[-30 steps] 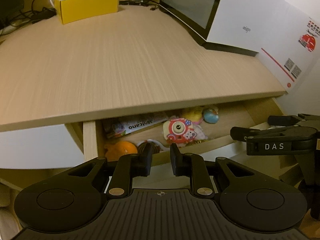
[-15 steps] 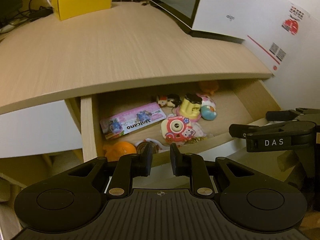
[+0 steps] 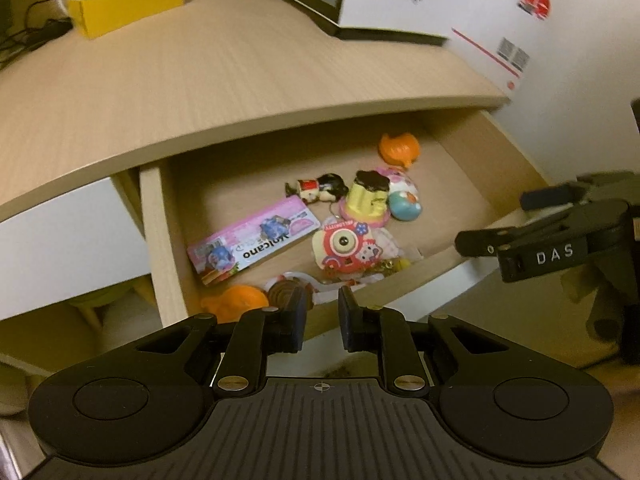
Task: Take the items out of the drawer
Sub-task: 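Reach the right gripper toward the orange pumpkin while the left reaches the pink card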
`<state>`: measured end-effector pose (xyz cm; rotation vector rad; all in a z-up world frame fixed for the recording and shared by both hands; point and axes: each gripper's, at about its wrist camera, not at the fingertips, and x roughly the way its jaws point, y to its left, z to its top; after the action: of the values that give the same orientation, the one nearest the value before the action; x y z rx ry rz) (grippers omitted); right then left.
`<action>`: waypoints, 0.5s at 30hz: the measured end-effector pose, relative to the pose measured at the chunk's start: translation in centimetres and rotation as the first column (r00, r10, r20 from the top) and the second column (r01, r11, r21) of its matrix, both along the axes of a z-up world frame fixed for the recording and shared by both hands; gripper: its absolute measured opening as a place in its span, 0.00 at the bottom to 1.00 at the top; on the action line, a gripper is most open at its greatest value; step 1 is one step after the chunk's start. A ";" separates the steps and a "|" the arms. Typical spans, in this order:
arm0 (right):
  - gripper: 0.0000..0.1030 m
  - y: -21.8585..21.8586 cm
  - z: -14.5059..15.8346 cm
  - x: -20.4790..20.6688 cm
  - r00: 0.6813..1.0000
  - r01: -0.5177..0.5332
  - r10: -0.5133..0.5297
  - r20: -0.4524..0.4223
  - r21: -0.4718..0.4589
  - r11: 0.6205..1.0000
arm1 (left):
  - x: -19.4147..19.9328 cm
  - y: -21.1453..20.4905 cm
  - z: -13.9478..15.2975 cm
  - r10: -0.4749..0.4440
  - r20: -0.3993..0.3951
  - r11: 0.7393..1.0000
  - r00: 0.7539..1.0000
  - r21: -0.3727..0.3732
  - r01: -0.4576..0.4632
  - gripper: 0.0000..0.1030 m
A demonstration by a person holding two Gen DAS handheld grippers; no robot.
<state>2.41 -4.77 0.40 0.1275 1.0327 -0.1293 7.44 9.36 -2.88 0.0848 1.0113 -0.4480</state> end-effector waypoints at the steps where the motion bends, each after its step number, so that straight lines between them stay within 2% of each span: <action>1: 1.00 0.0 0.1 0.0 1.000 -0.007 0.007 -0.008 0.001 1.000 | 0.0 0.0 0.0 -0.011 -0.010 1.000 1.000 0.001 0.011 0.18; 12: 1.00 -1.7 0.9 0.9 0.987 -0.122 0.131 -0.095 0.098 0.988 | 0.8 -0.8 0.3 -0.136 -0.106 0.990 0.985 0.035 0.140 0.18; 15: 1.00 -1.8 0.9 1.0 0.981 -0.154 0.164 -0.099 0.108 0.982 | 2.0 -0.4 0.2 -0.141 -0.133 0.990 0.981 -0.006 0.142 0.19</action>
<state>3.41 -6.53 1.34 0.1290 1.1528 0.0617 9.40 8.96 -2.70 0.1316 1.1419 -0.5878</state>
